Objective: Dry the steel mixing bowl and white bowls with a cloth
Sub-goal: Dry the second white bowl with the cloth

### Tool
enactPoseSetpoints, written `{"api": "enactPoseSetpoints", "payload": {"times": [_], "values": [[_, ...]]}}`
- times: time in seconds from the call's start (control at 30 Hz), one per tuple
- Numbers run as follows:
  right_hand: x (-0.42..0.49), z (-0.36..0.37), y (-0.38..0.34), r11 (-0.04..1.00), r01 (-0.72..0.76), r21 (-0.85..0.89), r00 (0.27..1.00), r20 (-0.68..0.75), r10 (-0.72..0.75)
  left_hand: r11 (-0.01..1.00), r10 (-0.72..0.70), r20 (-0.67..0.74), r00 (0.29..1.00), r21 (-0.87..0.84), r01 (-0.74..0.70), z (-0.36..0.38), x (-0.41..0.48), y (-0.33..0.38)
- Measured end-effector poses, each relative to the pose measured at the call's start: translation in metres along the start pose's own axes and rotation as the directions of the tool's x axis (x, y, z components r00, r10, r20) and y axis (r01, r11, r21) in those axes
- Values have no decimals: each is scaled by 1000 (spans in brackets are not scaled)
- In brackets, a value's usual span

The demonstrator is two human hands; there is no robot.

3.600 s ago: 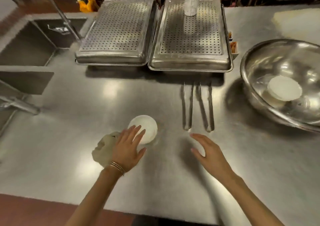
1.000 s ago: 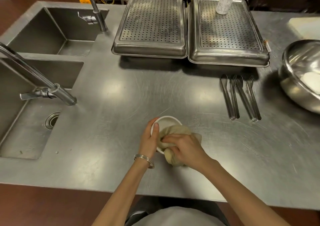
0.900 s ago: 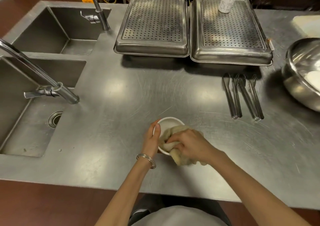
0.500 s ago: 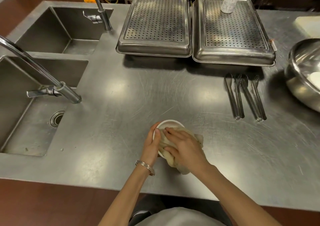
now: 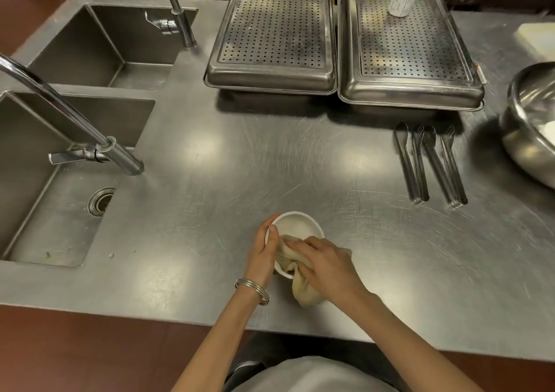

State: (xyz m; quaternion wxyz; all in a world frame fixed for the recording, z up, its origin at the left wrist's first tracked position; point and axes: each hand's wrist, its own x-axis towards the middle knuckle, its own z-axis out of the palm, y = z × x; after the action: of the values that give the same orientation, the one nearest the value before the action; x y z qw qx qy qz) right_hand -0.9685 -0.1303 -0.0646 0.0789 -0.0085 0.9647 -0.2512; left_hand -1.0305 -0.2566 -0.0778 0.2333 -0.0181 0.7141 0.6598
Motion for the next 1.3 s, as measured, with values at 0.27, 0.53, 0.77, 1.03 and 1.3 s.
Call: {"api": "enactPoseSetpoints", "payload": {"times": [0.27,0.53,0.77,1.03,1.3], "values": [[15,-7,-8,993,8,-114,970,-239,-35,1000,1,23,1000,-12,-1,0,-1,4],[18,-27,8,933,346,-102,935,112,-335,989,95,105,990,102,-106,-9,13,13],[16,-55,24,880,306,-363,952,107,-286,980,47,136,990,185,-72,-1,7,-4],[25,-29,14,945,194,-265,977,136,-162,933,196,21,980,305,-193,4,20,11],[35,-47,16,956,113,-270,988,-69,-137,923,229,31,973,312,-227,12,31,15]]}}
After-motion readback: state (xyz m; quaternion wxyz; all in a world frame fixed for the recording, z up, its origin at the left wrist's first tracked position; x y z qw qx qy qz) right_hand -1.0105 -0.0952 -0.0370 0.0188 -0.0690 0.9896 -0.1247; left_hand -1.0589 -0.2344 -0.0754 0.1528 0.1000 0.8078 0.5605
